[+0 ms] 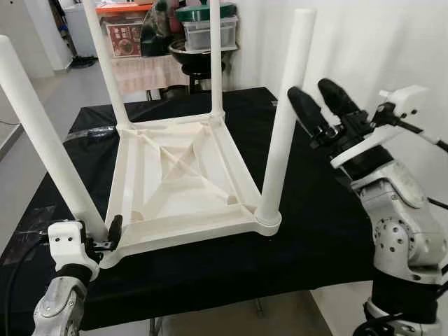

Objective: Building children table

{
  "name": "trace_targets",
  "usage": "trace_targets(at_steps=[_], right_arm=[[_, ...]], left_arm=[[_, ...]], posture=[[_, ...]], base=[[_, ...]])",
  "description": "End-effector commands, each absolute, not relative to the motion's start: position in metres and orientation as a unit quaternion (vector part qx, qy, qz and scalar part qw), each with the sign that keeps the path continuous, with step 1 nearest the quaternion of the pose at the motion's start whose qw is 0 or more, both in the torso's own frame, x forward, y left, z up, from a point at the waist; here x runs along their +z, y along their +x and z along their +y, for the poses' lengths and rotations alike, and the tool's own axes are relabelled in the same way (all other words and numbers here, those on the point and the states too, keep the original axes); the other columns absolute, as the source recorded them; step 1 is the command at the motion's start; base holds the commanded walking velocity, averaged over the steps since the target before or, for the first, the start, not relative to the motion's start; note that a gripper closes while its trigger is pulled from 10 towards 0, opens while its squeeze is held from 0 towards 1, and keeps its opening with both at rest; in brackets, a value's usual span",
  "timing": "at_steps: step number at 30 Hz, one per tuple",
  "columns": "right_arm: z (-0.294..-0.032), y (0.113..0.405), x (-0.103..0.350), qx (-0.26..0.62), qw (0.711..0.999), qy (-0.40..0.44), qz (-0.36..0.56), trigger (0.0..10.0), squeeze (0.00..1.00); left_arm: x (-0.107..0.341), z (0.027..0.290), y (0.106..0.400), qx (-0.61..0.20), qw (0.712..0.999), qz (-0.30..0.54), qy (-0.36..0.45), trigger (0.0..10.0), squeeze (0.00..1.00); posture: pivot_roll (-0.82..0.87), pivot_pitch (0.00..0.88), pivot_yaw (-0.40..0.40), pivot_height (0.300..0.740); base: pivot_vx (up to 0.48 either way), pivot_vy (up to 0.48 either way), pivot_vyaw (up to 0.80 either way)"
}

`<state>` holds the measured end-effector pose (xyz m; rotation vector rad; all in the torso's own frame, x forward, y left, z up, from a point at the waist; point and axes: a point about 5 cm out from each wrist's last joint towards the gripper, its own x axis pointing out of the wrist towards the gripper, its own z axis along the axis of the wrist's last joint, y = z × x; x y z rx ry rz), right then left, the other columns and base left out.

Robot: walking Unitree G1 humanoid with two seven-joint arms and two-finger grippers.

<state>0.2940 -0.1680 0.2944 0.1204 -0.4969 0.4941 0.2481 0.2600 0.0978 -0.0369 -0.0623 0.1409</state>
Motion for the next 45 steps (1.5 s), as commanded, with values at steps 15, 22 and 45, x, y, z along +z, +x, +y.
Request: trace_targets(at_steps=[15, 22, 45], right_arm=[[-0.142, 0.326, 0.306, 0.268, 0.946, 0.007, -0.182, 8.4, 0.00], [-0.143, 0.329, 0.302, 0.256, 0.953, 0.006, -0.161, 0.0, 0.00], [-0.174, 0.375, 0.223, 0.017, 0.998, 0.048, 0.032, 0.0, 0.00]], left_arm=[[0.089, 0.260, 0.240, 0.089, 0.995, -0.030, -0.034, 8.6, 0.00], [0.084, 0.260, 0.237, 0.091, 0.994, -0.027, -0.050, 0.0, 0.00], [0.216, 0.285, 0.269, 0.046, 0.978, -0.200, -0.033, 0.0, 0.00]], posture=[[-0.05, 0.000, -0.018, 0.740], [-0.06, 0.000, -0.018, 0.740], [-0.01, 0.000, -0.022, 0.740]], base=[[0.000, 0.000, 0.00], [0.000, 0.000, 0.00], [0.000, 0.000, 0.00]])
